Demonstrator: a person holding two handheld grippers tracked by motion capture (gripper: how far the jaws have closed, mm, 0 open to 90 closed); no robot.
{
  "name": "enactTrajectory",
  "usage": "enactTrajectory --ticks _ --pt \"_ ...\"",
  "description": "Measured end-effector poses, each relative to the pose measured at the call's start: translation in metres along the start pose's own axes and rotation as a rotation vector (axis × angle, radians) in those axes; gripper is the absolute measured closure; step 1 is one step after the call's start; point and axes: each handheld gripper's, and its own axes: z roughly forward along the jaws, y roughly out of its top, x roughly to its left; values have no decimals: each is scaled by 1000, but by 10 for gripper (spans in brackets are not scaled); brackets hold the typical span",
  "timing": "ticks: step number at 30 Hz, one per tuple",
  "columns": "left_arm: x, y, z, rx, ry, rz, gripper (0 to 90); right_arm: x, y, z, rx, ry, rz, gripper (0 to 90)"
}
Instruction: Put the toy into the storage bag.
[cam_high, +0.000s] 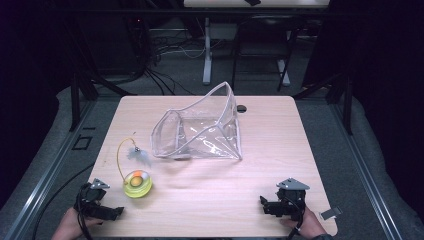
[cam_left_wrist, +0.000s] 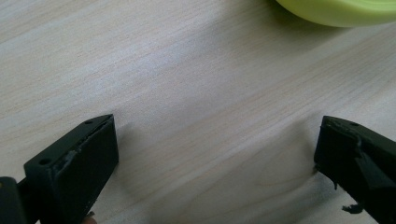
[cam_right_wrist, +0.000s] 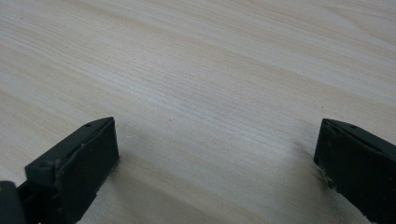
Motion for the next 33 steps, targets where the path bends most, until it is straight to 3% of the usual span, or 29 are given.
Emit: enactTrajectory --ticks 8,11,14,21,26,33 --pt "-1 3 0 15 12 8 0 0 0 0 0 0 -1 0" --pt "-2 5 -2 22 51 20 2 0 0 0 0 1 -1 0" --pt "-1 6 -4 12 40 11 2 0 0 0 0 0 -1 0" --pt "-3 11 -18 -60 -10 -22 2 0 0 0 0 0 -1 0" --pt "-8 15 -31 -134 -34 -26 1 0 0 0 0 0 -2 0" --pt "-10 20 -40 -189 -61 -27 0 0 0 0 0 0 -1 0"
